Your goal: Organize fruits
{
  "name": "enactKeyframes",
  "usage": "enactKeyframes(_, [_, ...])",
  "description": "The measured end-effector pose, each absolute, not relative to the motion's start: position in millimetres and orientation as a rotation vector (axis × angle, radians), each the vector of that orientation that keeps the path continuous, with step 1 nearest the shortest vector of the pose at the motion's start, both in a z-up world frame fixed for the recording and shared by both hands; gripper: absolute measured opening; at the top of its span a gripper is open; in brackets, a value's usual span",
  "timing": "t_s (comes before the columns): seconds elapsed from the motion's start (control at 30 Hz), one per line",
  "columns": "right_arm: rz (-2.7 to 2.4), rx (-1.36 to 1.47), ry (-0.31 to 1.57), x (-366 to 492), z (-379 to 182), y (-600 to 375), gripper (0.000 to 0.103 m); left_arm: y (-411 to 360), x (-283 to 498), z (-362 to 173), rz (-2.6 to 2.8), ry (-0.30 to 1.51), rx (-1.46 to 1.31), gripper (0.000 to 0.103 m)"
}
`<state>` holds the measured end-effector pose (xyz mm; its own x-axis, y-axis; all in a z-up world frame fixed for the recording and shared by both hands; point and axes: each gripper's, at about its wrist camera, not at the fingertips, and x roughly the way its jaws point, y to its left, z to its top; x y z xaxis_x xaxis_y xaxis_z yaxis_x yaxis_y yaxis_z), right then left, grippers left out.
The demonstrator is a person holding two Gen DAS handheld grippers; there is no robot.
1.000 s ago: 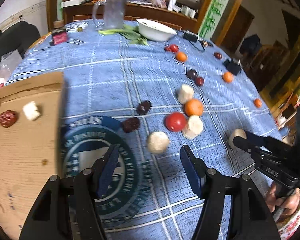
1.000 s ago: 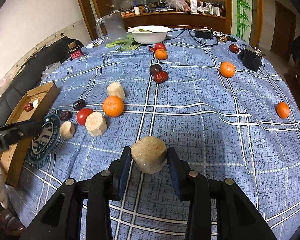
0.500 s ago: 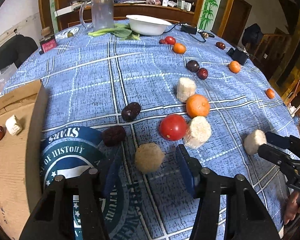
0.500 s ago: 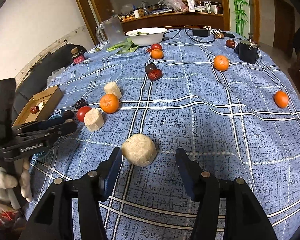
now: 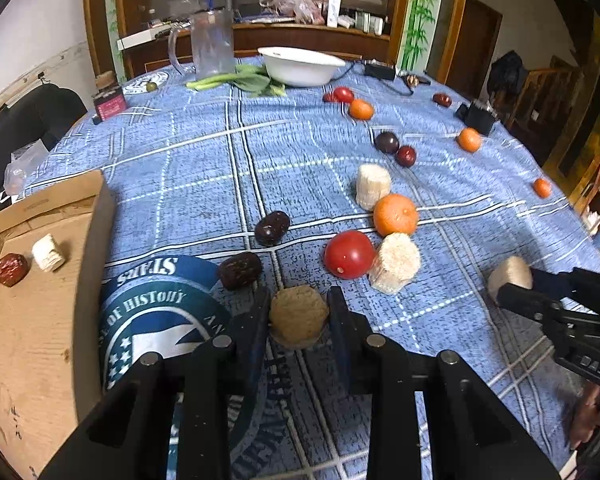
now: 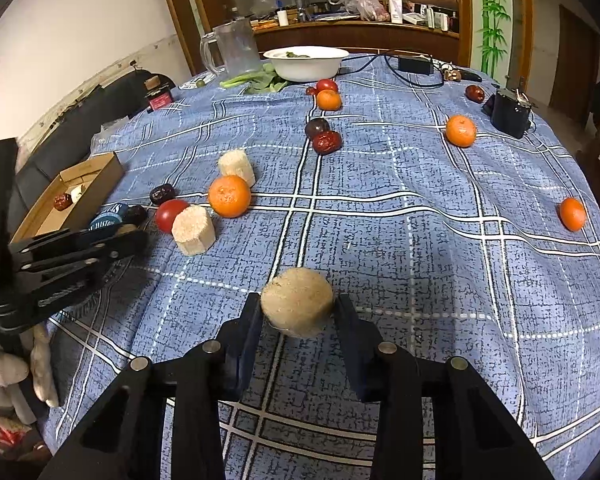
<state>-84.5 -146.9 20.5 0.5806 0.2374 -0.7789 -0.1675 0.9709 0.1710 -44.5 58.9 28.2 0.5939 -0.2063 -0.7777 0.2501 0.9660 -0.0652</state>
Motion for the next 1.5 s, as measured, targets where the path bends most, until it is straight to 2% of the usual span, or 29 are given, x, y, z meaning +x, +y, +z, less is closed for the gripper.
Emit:
enactKeyframes(0.23, [0.246, 0.090, 0.873, -98.9, 39.6, -139.9, 0.040, 91.2, -71.4, 60.3, -0.277, 0.830, -0.053, 0.028])
enactKeyframes(0.43, [0.303, 0.046, 0.795, -111.8, 75.7, -109.6, 0.040, 153.6, -95.0, 93.9, -0.231, 0.766, -0.158, 0.028])
enactKeyframes(0.8, [0.599, -0.027, 0.767, -87.7, 118.4, 30.1, 0.040, 285.4, -80.5, 103.9, 0.038, 0.782, -0.192, 0.028])
enactKeyframes(1.1, [0.700, -0.138, 0.893, -39.1, 74.3, 151.2, 0.040, 326.8, -27.6, 59.9, 0.085, 0.962, -0.246, 0.028])
enactKeyframes(1.27, [0.693, -0.181, 0.954, -17.9, 47.5, 175.3, 0.041, 326.4, -10.2, 40.3, 0.077, 1.048, -0.247, 0.028])
enactKeyframes(1.5, [0.692, -0.173, 0.992, -1.4, 30.0, 184.1, 0.041, 327.4, -2.6, 35.2, 0.089, 1.059, -0.262, 0.030])
